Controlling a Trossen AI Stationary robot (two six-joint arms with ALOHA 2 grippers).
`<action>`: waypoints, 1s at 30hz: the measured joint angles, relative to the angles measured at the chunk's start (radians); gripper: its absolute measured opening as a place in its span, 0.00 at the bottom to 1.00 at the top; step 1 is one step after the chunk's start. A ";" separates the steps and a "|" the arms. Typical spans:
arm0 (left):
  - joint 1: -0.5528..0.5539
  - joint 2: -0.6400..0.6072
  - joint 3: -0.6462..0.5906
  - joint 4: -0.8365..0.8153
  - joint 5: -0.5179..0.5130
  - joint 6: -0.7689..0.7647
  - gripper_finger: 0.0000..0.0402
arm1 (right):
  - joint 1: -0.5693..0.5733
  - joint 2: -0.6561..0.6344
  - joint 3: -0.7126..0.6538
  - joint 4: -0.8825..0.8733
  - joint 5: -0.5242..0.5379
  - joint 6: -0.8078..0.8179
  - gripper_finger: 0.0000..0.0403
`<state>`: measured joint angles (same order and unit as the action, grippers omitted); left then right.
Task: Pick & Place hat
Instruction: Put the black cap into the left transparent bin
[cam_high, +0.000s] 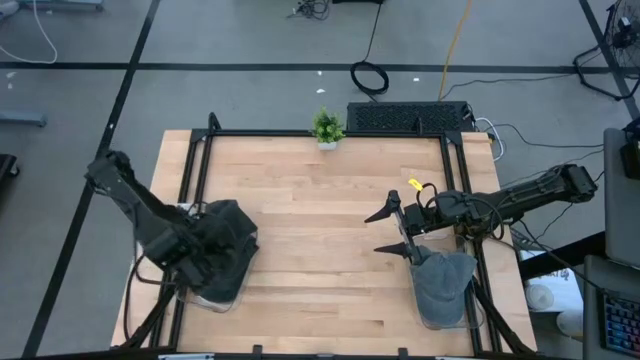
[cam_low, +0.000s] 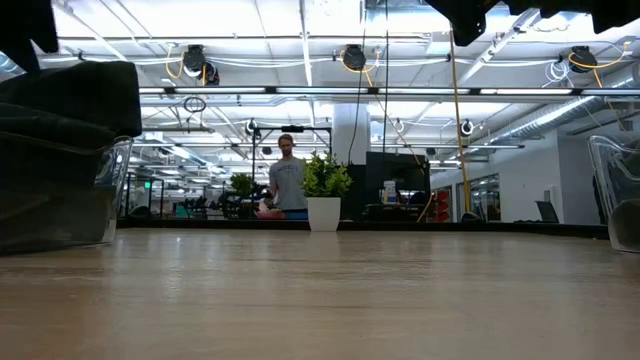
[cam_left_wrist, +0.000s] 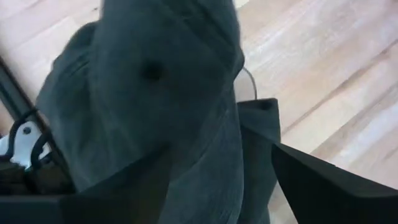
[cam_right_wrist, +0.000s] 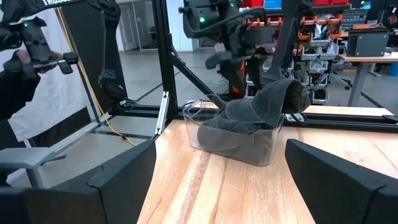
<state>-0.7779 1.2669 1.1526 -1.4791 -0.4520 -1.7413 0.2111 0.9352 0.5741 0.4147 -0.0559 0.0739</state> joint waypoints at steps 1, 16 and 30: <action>0.009 0.014 0.000 -0.007 0.003 0.005 0.69 | 0.000 0.000 0.000 0.000 0.000 0.000 0.86; 0.093 0.048 0.000 -0.090 0.037 -0.097 0.54 | 0.000 0.000 0.000 -0.009 -0.001 -0.006 0.86; 0.093 0.055 0.000 -0.092 0.091 -0.066 0.77 | 0.041 0.000 0.000 -0.015 -0.001 -0.029 0.86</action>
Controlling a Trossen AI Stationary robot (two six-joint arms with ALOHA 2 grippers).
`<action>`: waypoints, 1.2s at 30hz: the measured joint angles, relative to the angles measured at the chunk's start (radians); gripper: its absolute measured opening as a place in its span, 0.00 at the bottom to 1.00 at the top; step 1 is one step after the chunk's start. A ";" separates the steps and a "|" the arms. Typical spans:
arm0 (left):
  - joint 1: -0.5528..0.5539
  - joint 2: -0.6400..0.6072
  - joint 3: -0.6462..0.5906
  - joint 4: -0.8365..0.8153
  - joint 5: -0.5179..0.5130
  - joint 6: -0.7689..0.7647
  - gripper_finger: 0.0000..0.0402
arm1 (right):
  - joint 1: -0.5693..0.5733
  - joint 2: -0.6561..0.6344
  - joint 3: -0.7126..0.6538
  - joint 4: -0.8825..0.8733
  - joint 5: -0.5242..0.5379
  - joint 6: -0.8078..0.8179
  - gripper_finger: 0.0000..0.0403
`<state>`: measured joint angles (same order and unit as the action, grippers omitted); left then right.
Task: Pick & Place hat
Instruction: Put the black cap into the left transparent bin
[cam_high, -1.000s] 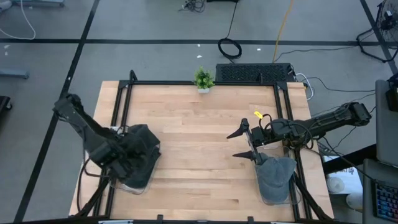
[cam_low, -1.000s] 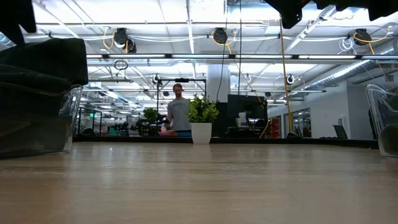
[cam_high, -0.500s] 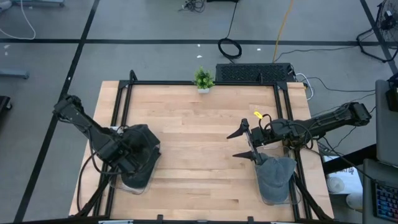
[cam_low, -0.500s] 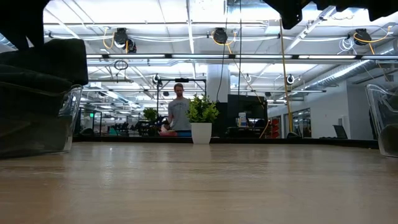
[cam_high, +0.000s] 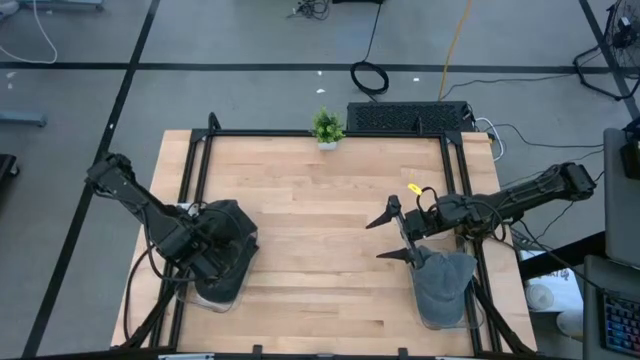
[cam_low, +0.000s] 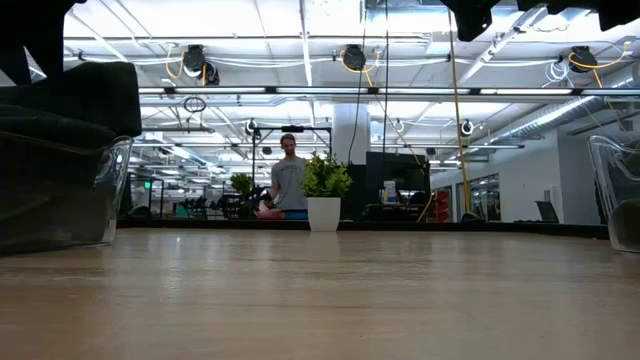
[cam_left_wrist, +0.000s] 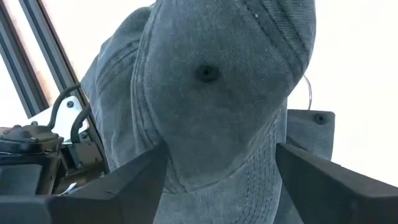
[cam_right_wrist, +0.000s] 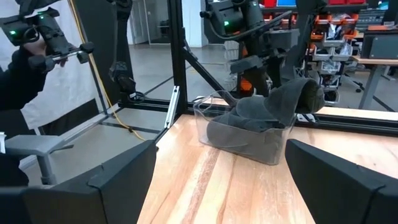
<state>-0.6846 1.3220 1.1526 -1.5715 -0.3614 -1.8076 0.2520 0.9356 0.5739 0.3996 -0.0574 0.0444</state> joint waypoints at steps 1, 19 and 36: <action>0.000 0.000 0.000 0.000 0.000 0.000 0.78 | 0.000 0.000 0.000 0.000 0.000 0.000 0.86; 0.007 0.000 -0.284 0.196 0.093 -0.001 0.48 | -0.001 0.000 0.000 -0.001 0.001 -0.004 0.86; 0.030 -0.022 -0.249 0.317 0.100 0.160 0.12 | -0.001 0.000 0.000 0.000 0.004 -0.004 0.86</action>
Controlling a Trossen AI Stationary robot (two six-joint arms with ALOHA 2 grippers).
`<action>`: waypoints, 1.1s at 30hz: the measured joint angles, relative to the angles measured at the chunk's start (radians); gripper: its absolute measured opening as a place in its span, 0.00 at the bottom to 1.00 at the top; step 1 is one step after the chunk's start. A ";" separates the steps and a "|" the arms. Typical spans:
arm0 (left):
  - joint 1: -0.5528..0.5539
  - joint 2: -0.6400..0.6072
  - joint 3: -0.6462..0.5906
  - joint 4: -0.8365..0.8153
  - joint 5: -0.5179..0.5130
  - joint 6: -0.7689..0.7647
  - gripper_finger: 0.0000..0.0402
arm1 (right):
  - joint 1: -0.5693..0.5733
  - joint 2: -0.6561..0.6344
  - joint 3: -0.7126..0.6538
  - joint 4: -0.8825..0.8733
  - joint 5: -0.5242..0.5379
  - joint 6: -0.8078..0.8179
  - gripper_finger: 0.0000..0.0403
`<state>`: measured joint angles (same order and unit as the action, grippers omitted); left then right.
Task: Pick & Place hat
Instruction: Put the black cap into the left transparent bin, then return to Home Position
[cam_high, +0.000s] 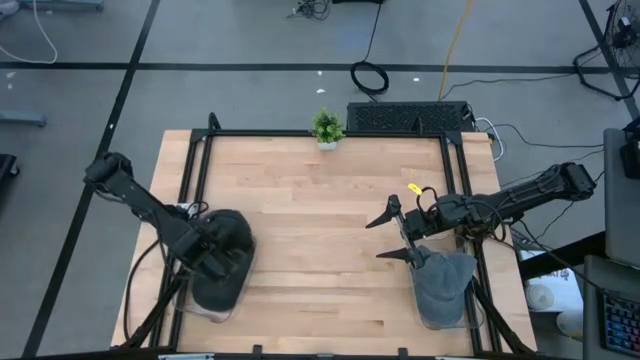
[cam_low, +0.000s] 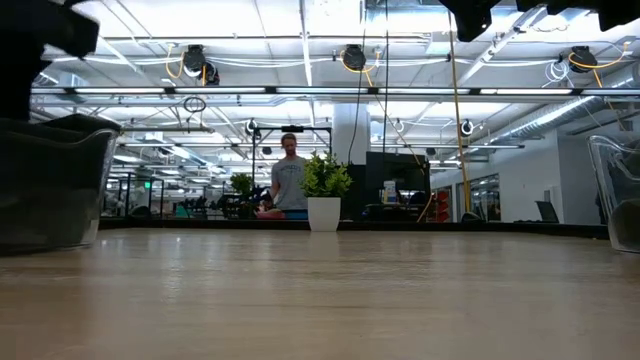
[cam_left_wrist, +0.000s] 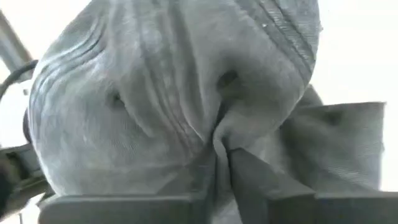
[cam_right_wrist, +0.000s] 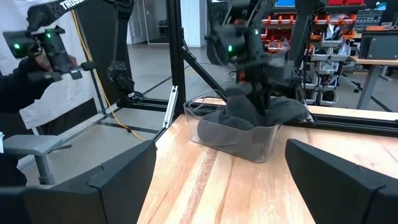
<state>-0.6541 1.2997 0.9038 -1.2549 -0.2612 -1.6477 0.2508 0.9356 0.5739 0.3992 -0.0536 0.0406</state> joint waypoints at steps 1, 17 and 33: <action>0.003 -0.009 0.016 0.001 -0.014 0.002 0.14 | 0.000 0.000 0.000 0.000 0.000 0.000 0.86; -0.024 -0.180 0.268 0.055 -0.439 0.516 0.33 | -0.007 -0.016 0.000 0.002 0.002 -0.023 0.86; -0.081 -0.567 -0.017 0.480 -0.548 1.234 0.33 | -0.016 -0.457 0.000 -0.543 0.210 -0.036 0.86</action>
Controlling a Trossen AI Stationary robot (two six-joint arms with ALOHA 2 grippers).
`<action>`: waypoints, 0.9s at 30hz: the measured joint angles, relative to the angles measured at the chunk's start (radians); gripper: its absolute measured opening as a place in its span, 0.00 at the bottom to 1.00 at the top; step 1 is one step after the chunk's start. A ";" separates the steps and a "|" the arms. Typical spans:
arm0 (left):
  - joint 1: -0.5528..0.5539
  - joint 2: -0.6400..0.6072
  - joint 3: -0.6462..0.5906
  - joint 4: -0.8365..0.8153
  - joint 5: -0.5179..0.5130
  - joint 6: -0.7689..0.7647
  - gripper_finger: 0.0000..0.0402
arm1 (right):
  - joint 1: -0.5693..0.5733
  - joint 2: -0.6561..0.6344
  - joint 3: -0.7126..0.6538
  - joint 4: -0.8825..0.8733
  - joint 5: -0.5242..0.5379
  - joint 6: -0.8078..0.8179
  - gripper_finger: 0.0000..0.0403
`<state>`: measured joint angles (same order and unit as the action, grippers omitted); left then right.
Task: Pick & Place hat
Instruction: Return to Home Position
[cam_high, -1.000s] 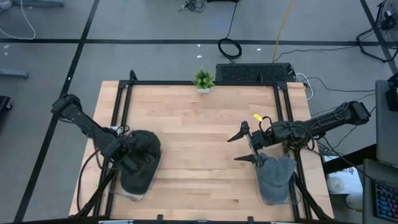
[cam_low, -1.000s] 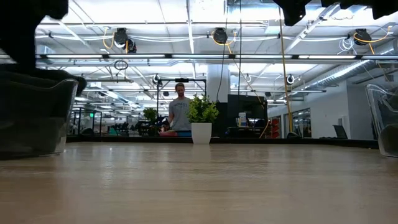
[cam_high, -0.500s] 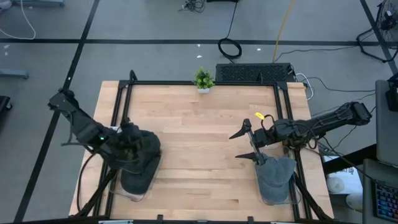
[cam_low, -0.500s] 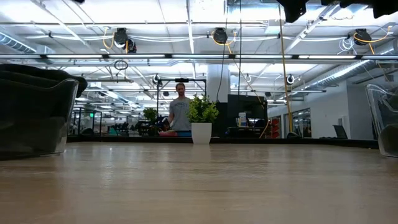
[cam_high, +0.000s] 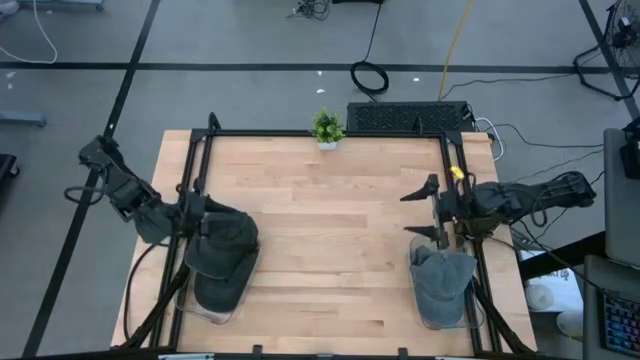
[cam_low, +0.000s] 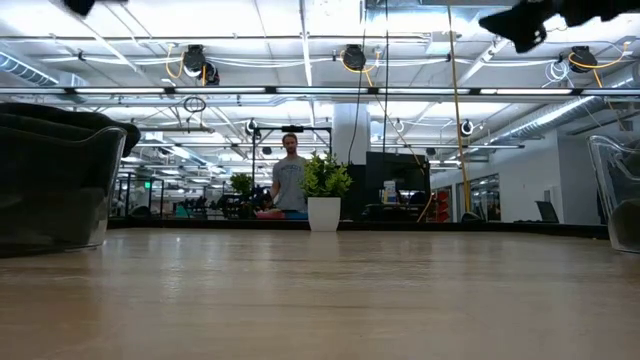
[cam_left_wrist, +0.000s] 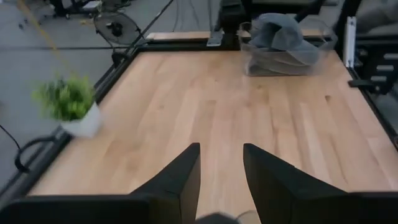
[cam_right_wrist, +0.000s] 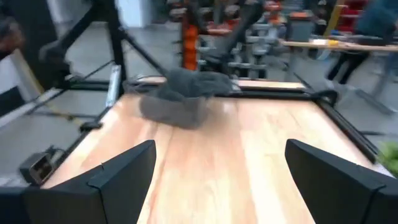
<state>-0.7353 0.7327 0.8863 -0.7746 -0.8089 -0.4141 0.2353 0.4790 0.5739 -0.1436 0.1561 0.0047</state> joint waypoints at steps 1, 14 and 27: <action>0.000 -0.047 -0.050 0.018 -0.002 -0.015 0.33 | 0.000 -0.025 -0.003 -0.031 0.022 0.015 0.86; 0.001 -0.584 -0.530 0.365 0.089 0.189 0.33 | -0.025 -0.378 -0.295 0.118 0.022 -0.028 0.86; 0.001 -0.705 -0.621 0.368 0.128 0.229 0.33 | -0.025 -0.474 -0.401 0.107 -0.026 -0.009 0.86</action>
<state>-0.7345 0.0277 0.2650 -0.4070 -0.6806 -0.1850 0.2108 0.0047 0.1726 -0.0364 0.1299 -0.0041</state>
